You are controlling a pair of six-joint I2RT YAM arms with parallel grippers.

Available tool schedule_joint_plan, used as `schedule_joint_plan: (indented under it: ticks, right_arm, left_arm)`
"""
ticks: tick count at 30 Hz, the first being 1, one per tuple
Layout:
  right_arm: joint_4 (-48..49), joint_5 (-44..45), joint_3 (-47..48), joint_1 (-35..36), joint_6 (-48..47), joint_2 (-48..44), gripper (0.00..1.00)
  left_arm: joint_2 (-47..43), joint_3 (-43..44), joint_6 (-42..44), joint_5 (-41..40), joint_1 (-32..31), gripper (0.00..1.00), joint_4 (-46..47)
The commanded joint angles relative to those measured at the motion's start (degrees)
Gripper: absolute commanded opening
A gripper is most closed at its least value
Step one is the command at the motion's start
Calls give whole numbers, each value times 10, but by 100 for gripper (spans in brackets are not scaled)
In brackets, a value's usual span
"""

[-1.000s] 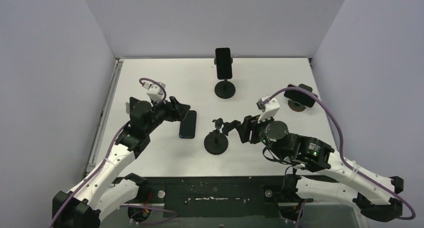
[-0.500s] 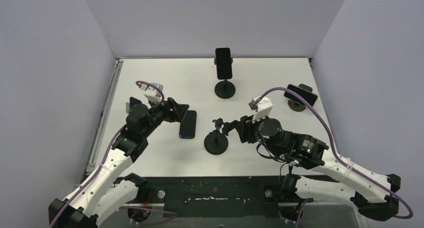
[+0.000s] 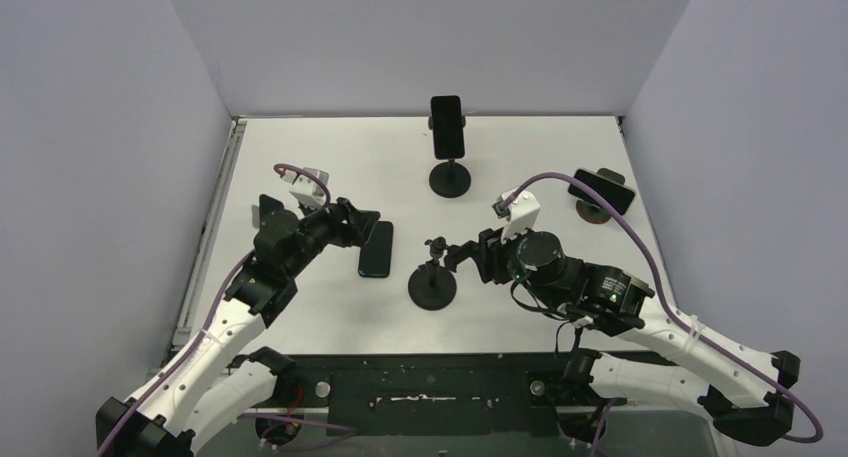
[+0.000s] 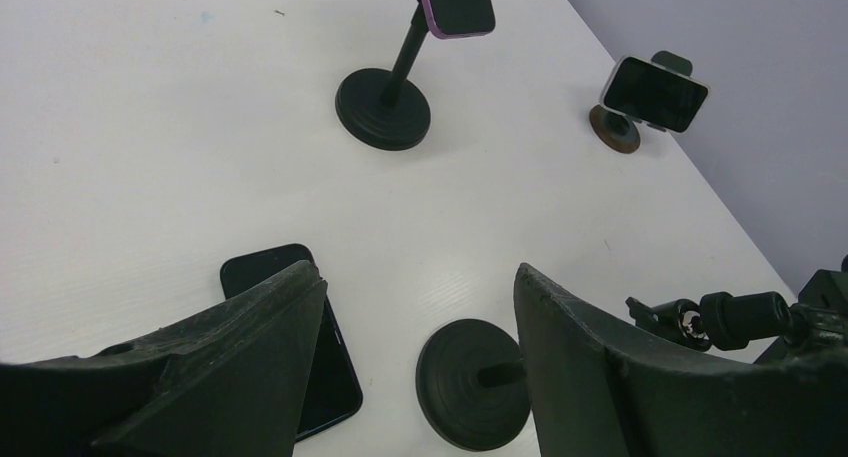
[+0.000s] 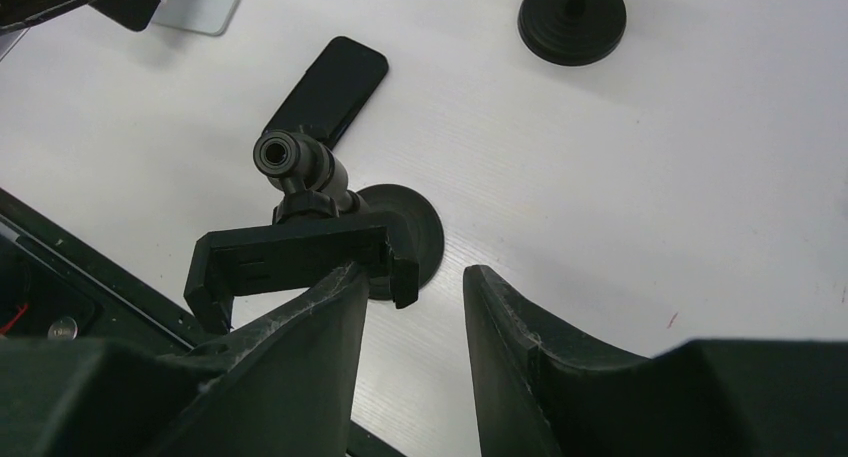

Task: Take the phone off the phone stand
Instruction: Pick up the phone stand at the center of the board.

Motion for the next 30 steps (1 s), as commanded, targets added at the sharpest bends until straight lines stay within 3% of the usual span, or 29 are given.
schedule_joint_plan:
  ticks: [1, 11, 19, 23, 26, 30]
  right_arm:
    - [36, -15, 0, -12, -22, 1, 40]
    - [55, -44, -8, -23, -35, 11, 29]
    - [45, -55, -8, -23, -30, 1, 19]
    - [44, -69, -3, -23, -30, -4, 10]
    - [40, -83, 5, -23, -32, -4, 1]
    - [40, -91, 9, -23, -33, -2, 0]
  left_arm:
    - [-15, 0, 11, -8, -7, 67, 23]
    - [-26, -10, 13, 25, -18, 68, 50]
    - [-37, -28, 7, 50, -21, 79, 86]
    - [-38, -77, -29, 125, -22, 97, 195]
    - [-35, -97, -48, 168, -22, 97, 256]
    - [12, -80, -37, 255, -22, 94, 290]
